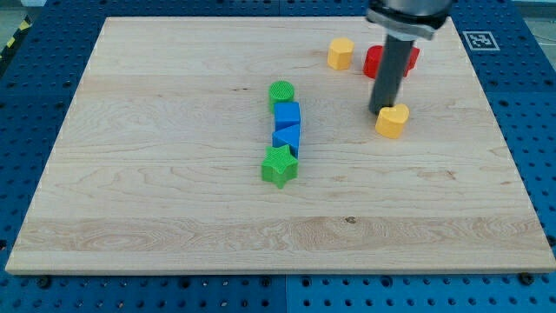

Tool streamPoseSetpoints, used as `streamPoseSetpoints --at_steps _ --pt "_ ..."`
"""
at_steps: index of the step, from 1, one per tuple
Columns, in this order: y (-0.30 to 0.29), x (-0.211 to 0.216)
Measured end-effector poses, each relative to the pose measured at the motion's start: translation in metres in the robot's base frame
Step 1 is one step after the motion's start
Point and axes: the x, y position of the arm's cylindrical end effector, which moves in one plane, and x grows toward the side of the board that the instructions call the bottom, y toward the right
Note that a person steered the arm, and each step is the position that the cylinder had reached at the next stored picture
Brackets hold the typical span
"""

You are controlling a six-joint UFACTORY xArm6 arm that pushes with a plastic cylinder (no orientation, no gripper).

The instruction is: Move the yellow heart to the right center

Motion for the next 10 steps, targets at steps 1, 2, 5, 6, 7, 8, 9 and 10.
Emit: streamPoseSetpoints --at_steps 1,2,5,6,7,8,9,10 --pt "0.013 0.001" --pt "-0.023 0.003" --pt "0.020 0.044" --pt "0.015 0.044" --pt "-0.034 0.038" --pt "-0.024 -0.011" --pt "-0.004 -0.008" --pt "-0.013 0.006"
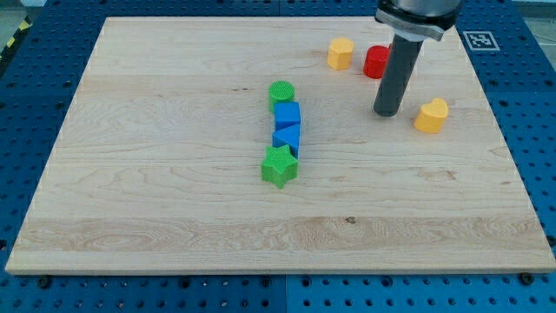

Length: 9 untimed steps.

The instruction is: Move the yellow heart to the right center

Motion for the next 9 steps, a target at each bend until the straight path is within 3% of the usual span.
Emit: streamPoseSetpoints --at_steps 3,6,9 --pt "0.053 0.013" --pt "0.038 0.041" --pt "0.067 0.044"
